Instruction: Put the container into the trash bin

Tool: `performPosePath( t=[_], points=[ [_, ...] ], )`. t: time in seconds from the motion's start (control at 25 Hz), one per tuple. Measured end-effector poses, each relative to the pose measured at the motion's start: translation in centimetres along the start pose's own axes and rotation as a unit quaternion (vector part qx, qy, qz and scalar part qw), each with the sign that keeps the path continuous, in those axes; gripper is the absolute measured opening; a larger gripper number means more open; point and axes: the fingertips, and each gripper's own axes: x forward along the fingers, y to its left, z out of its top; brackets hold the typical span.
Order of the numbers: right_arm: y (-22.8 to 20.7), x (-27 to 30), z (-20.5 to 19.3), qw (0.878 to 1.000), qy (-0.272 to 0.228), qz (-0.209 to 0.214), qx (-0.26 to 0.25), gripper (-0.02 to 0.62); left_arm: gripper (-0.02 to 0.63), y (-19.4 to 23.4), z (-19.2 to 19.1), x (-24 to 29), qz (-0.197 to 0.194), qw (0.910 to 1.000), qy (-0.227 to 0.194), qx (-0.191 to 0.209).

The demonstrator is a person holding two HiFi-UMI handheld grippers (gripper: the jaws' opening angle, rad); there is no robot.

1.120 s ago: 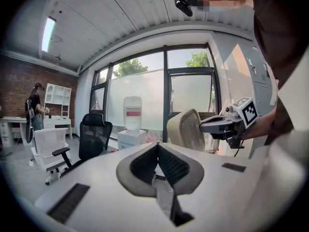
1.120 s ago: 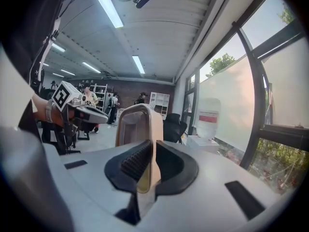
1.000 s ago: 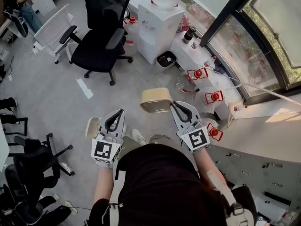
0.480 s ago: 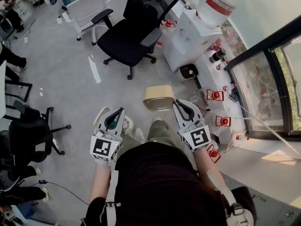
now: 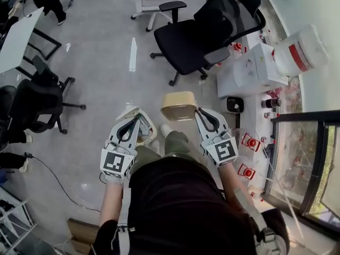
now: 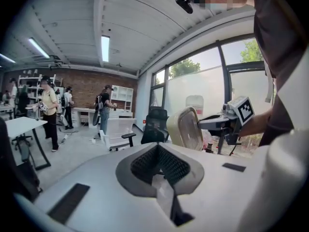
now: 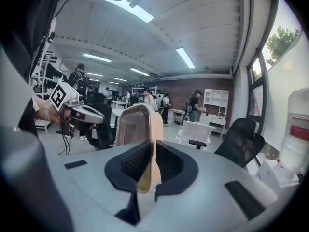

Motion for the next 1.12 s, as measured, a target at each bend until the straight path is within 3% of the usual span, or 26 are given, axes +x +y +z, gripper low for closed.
performPosePath(
  t=[0.24, 0.44, 0.8, 1.12],
  points=[
    [0.9, 6.8, 2.1, 0.994, 0.007, 0.102, -0.048, 0.046, 0.008, 3.3, -0.3, -1.3, 0.097, 0.9949, 0.006, -0.025],
    [2.7, 10.9, 2.1, 0.98, -0.005, 0.187, -0.068, 0.046, 0.008, 5.3, -1.4, -2.8, 0.173, 0.9837, 0.006, -0.047],
    [7.0, 16.3, 1.9, 0.941, -0.004, 0.319, -0.113, 0.046, 0.008, 6.0, -3.6, -6.7, 0.303, 0.9486, 0.017, -0.089],
    [12.1, 18.1, -0.1, 0.904, 0.004, 0.407, -0.133, 0.046, 0.008, 4.4, -6.2, -11.2, 0.388, 0.9131, 0.028, -0.123]
  ],
)
